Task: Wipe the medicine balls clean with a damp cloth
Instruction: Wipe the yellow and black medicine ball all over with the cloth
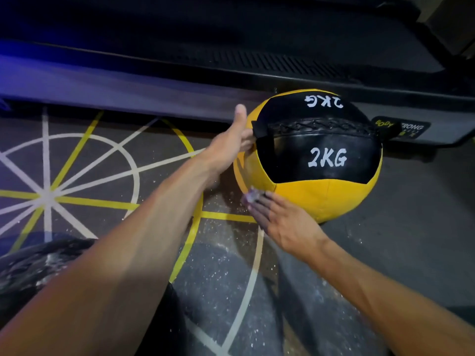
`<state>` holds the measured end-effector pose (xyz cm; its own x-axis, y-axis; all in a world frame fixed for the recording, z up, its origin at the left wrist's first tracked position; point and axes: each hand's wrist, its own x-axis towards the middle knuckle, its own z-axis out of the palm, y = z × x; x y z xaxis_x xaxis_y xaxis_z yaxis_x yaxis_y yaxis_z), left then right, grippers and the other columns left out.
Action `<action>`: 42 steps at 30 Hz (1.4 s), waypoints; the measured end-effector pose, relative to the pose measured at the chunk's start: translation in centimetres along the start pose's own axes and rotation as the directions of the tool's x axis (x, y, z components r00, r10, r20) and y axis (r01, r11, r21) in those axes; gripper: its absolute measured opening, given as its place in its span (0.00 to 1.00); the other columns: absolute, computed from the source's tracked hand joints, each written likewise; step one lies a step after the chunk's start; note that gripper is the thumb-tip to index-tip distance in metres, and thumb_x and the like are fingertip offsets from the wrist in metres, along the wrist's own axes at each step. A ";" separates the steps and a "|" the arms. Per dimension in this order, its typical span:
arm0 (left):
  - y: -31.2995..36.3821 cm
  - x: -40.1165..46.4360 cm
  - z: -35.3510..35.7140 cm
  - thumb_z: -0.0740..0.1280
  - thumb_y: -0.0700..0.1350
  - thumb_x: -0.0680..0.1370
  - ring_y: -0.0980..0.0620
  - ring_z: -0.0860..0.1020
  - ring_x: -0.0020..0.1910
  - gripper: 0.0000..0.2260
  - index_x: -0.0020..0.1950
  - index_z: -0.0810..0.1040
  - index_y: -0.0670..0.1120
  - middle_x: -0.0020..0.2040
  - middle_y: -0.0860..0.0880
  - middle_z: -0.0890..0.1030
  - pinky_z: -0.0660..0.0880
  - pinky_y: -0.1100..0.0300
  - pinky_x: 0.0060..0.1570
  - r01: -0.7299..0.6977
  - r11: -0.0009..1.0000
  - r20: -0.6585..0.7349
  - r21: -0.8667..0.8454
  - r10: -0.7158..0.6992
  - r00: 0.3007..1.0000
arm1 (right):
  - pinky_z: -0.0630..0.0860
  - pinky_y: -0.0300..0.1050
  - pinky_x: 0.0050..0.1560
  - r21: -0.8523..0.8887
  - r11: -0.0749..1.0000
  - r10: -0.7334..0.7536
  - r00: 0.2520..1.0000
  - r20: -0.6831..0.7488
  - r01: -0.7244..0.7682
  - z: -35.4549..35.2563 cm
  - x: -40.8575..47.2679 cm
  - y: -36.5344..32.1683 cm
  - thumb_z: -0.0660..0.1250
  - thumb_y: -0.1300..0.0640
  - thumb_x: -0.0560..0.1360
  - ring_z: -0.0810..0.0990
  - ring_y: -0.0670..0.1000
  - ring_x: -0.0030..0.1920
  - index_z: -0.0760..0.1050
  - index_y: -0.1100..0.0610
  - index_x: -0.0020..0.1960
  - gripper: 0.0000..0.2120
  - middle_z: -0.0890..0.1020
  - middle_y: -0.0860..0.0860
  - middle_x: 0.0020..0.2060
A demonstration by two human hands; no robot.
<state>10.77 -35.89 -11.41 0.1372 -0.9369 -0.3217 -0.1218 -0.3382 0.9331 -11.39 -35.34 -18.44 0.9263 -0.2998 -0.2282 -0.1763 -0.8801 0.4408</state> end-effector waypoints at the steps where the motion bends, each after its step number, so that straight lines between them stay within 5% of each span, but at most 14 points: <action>1: 0.8 0.0 0.2 0.46 0.82 0.70 0.55 0.77 0.68 0.47 0.73 0.77 0.51 0.69 0.53 0.80 0.62 0.54 0.75 0.006 0.997 -0.044 0.075 -0.003 0.999 | 0.42 0.56 0.81 0.014 0.999 0.038 0.996 -0.082 -0.037 -1.0 0.7 0.8 0.52 0.54 0.82 0.59 0.59 0.80 0.60 0.63 0.80 0.28 0.64 0.60 0.78; 3: 2.3 -0.1 0.3 0.54 0.79 0.74 0.55 0.81 0.54 0.36 0.57 0.85 0.51 0.52 0.55 0.85 0.73 0.55 0.61 -0.036 0.959 -0.120 0.283 0.073 0.990 | 0.51 0.56 0.80 0.042 0.993 0.119 0.967 -0.225 -0.112 -2.3 2.3 2.4 0.52 0.55 0.80 0.67 0.60 0.77 0.68 0.64 0.76 0.27 0.72 0.60 0.74; 6: 3.8 0.4 0.5 0.64 0.63 0.81 0.49 0.77 0.39 0.24 0.37 0.76 0.45 0.33 0.50 0.78 0.67 0.55 0.39 -0.092 0.842 -0.162 0.531 0.207 0.965 | 0.54 0.58 0.80 0.004 0.967 0.245 0.927 -0.283 -0.254 -3.7 4.1 4.3 0.48 0.56 0.80 0.69 0.62 0.76 0.69 0.65 0.75 0.28 0.74 0.62 0.72; 10: 5.0 1.0 0.0 0.68 0.52 0.82 0.47 0.67 0.35 0.15 0.38 0.75 0.45 0.33 0.46 0.70 0.63 0.58 0.29 -0.090 0.781 -0.145 0.618 0.226 0.963 | 0.32 0.63 0.78 -0.186 0.982 0.025 0.997 0.074 -0.010 -2.6 4.3 0.2 0.41 0.57 0.82 0.42 0.66 0.81 0.41 0.67 0.81 0.30 0.45 0.66 0.80; 14: 4.6 1.2 -0.5 0.68 0.51 0.83 0.53 0.64 0.31 0.19 0.34 0.71 0.47 0.29 0.53 0.64 0.60 0.57 0.31 -0.066 0.907 -0.118 0.415 0.126 0.985 | 0.28 0.64 0.72 -0.236 0.955 -0.094 0.936 0.339 0.181 0.6 3.4 -3.0 0.46 0.51 0.86 0.48 0.63 0.82 0.50 0.65 0.81 0.28 0.55 0.63 0.81; 17: 4.3 1.2 -0.6 0.68 0.51 0.83 0.59 0.73 0.33 0.20 0.32 0.76 0.48 0.28 0.56 0.74 0.70 0.60 0.39 -0.058 0.945 -0.086 0.323 0.090 0.992 | 0.29 0.57 0.76 -0.196 0.963 -0.125 0.951 0.282 0.185 -1.1 4.0 -1.5 0.39 0.56 0.84 0.46 0.61 0.82 0.50 0.66 0.81 0.28 0.54 0.64 0.81; 20: 4.6 1.7 -0.3 0.68 0.52 0.83 0.51 0.82 0.50 0.15 0.46 0.85 0.41 0.47 0.47 0.86 0.76 0.54 0.59 -0.075 0.956 -0.063 0.285 0.096 0.993 | 0.24 0.54 0.74 -0.152 0.975 -0.146 0.983 0.110 0.162 -3.7 4.3 1.8 0.35 0.56 0.79 0.45 0.63 0.82 0.47 0.69 0.81 0.32 0.51 0.65 0.81; 22: 4.7 2.1 0.0 0.69 0.52 0.82 0.51 0.77 0.43 0.14 0.42 0.82 0.44 0.42 0.48 0.81 0.75 0.56 0.52 -0.076 0.955 -0.080 0.287 0.102 0.992 | 0.44 0.57 0.81 -0.148 0.989 0.011 0.994 -0.106 -0.027 -4.9 5.0 4.1 0.54 0.56 0.82 0.63 0.64 0.78 0.60 0.68 0.78 0.28 0.66 0.64 0.76; 24: 5.1 2.2 0.1 0.69 0.51 0.82 0.52 0.73 0.39 0.14 0.37 0.79 0.47 0.37 0.49 0.77 0.72 0.58 0.46 -0.076 0.956 -0.077 0.282 0.102 0.992 | 0.59 0.59 0.77 -0.137 0.973 0.147 0.954 -0.262 -0.188 -4.9 5.1 5.3 0.58 0.59 0.79 0.76 0.63 0.70 0.73 0.68 0.72 0.24 0.79 0.64 0.67; 26: 5.3 2.4 0.0 0.69 0.51 0.81 0.51 0.73 0.40 0.12 0.40 0.81 0.47 0.39 0.48 0.79 0.73 0.57 0.46 -0.076 0.949 -0.068 0.306 0.101 0.993 | 0.53 0.62 0.80 -0.170 0.975 0.104 0.968 -0.227 -0.144 -4.0 4.7 4.5 0.51 0.59 0.80 0.70 0.66 0.74 0.69 0.70 0.74 0.26 0.73 0.67 0.71; 29: 5.3 2.1 -0.4 0.69 0.52 0.82 0.51 0.77 0.46 0.10 0.45 0.82 0.48 0.45 0.49 0.81 0.73 0.56 0.50 -0.073 0.944 -0.059 0.320 0.097 0.994 | 0.33 0.63 0.79 -0.221 0.972 -0.045 0.983 0.181 0.085 -2.3 3.9 -0.1 0.43 0.55 0.85 0.42 0.66 0.81 0.47 0.67 0.81 0.28 0.48 0.66 0.80; 31: 5.0 1.9 -0.4 0.69 0.53 0.82 0.52 0.81 0.54 0.11 0.47 0.86 0.47 0.53 0.49 0.85 0.75 0.55 0.56 -0.059 0.952 -0.070 0.299 0.084 0.994 | 0.32 0.63 0.77 -0.235 0.955 -0.092 0.933 0.347 0.181 -1.8 3.5 -2.0 0.44 0.52 0.86 0.41 0.66 0.81 0.48 0.65 0.82 0.28 0.51 0.65 0.81; 37: 4.6 1.8 -0.5 0.69 0.53 0.82 0.54 0.81 0.58 0.09 0.48 0.85 0.51 0.56 0.51 0.85 0.76 0.58 0.58 -0.079 0.961 -0.053 0.265 0.097 0.994 | 0.38 0.61 0.80 -0.290 0.950 -0.041 0.969 0.245 0.113 -4.0 6.8 0.6 0.43 0.59 0.85 0.44 0.66 0.81 0.46 0.69 0.81 0.27 0.51 0.67 0.80; 42: 5.2 2.2 -0.7 0.70 0.53 0.81 0.54 0.83 0.49 0.09 0.48 0.86 0.48 0.46 0.51 0.86 0.77 0.60 0.52 -0.044 0.959 -0.054 0.279 0.062 0.997 | 0.49 0.60 0.80 -0.272 0.955 0.166 0.971 0.171 -0.116 -5.7 11.4 2.9 0.46 0.61 0.85 0.53 0.66 0.81 0.50 0.69 0.80 0.26 0.56 0.68 0.79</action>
<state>11.09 -39.62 -7.19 0.1826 -0.9497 -0.2544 -0.3973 -0.3080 0.8645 0.60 -39.23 -14.81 0.8132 -0.5005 -0.2969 -0.1850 -0.7061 0.6835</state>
